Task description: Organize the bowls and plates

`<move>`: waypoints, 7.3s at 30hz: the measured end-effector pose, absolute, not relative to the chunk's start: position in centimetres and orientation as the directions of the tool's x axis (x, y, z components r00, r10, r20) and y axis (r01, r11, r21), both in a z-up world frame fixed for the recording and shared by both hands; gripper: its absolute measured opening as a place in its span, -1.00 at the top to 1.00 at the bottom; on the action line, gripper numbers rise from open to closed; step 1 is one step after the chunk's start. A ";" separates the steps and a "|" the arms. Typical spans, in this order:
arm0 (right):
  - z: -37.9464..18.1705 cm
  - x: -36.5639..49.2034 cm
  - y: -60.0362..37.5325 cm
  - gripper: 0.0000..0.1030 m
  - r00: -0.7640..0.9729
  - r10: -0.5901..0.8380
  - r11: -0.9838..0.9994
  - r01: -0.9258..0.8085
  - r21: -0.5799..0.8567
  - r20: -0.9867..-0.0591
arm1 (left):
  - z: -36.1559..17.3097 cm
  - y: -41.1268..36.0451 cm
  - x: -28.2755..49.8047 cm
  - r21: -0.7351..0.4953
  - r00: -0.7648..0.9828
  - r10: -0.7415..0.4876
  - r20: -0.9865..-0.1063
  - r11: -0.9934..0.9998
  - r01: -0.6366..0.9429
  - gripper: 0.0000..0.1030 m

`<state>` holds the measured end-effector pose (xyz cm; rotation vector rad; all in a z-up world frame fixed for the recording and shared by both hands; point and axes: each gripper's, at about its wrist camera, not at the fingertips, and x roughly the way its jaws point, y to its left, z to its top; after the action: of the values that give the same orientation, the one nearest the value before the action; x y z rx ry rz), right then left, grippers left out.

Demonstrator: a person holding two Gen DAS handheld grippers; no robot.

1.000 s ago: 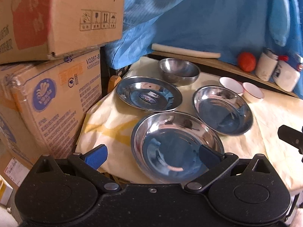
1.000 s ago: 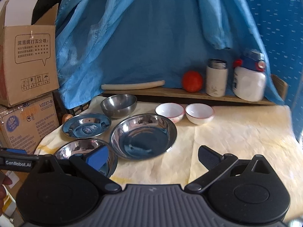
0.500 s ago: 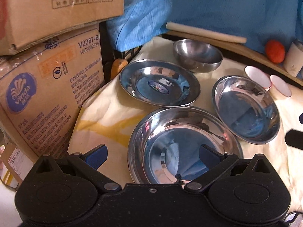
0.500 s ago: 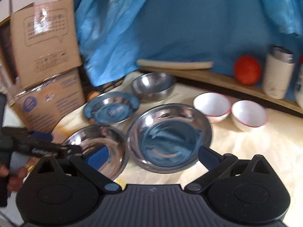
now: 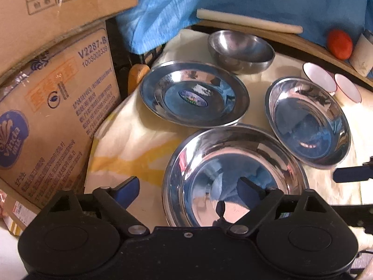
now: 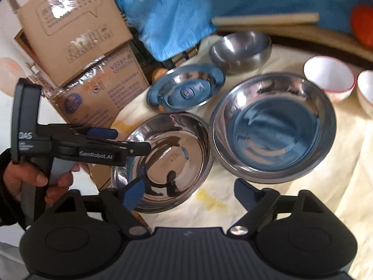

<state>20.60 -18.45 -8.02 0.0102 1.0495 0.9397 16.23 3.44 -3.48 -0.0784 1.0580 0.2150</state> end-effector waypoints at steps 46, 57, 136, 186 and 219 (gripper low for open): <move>-6.9 20.2 -18.8 0.65 0.151 0.645 0.650 -0.624 0.434 -0.749 | -1.1 5.8 13.2 -0.123 0.434 -0.028 -0.900 0.974 -0.191 0.75; -4.3 22.4 -24.0 0.66 0.357 0.578 0.779 -0.509 0.366 -0.734 | -0.4 0.2 18.9 -0.172 0.528 -0.124 -0.840 0.984 -0.043 0.76; -4.8 24.9 -22.9 -0.79 0.478 0.419 0.852 -0.501 0.152 -0.772 | -1.8 -2.4 23.1 -0.084 0.553 -0.050 -0.832 0.996 -0.036 -0.11; -3.8 32.1 -10.4 -0.82 0.311 0.623 0.635 -0.737 0.232 -0.718 | -5.1 5.8 19.6 -0.235 0.559 0.217 -0.801 0.744 -0.625 -0.98; -10.4 35.3 -6.1 0.61 0.198 0.544 0.715 -0.618 0.327 -0.815 | -6.6 7.5 21.2 -0.282 0.560 0.181 -0.809 0.716 -0.639 0.44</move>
<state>35.34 -6.13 -10.41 -0.0784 1.1044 0.8140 21.19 7.53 -6.62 -0.6057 0.8473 0.5192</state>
